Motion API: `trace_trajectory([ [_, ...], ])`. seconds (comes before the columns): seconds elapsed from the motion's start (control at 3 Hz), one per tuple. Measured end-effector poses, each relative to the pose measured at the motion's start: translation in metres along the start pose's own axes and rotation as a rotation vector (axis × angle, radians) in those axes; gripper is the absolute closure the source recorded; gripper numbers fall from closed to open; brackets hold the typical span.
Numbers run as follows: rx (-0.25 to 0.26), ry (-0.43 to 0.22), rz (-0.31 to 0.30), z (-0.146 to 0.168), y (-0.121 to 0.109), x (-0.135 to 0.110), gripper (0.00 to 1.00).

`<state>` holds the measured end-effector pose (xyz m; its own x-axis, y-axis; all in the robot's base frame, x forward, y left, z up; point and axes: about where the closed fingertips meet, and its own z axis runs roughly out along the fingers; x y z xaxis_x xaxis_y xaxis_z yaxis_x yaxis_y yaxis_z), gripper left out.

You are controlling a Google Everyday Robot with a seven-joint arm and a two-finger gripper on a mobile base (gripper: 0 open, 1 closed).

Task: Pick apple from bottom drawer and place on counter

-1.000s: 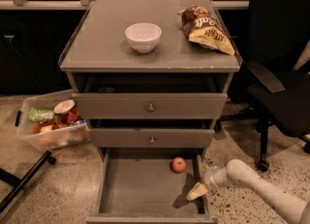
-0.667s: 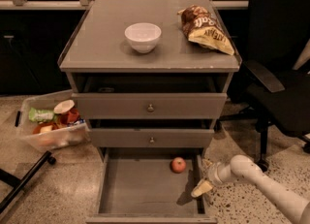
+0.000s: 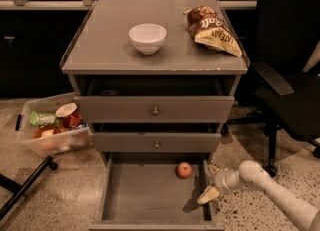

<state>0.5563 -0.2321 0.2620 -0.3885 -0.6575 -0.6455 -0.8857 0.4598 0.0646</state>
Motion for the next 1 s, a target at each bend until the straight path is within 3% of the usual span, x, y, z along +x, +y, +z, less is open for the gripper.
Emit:
trace_trajectory([
  [0.33, -0.047, -0.068, -0.033, 0.021, 0.003, -0.006, 0.0],
  [0.67, -0.062, -0.147, -0.103, 0.051, -0.004, -0.02, 0.0],
  [1.0, -0.046, -0.203, -0.159, 0.072, -0.008, -0.038, 0.0],
])
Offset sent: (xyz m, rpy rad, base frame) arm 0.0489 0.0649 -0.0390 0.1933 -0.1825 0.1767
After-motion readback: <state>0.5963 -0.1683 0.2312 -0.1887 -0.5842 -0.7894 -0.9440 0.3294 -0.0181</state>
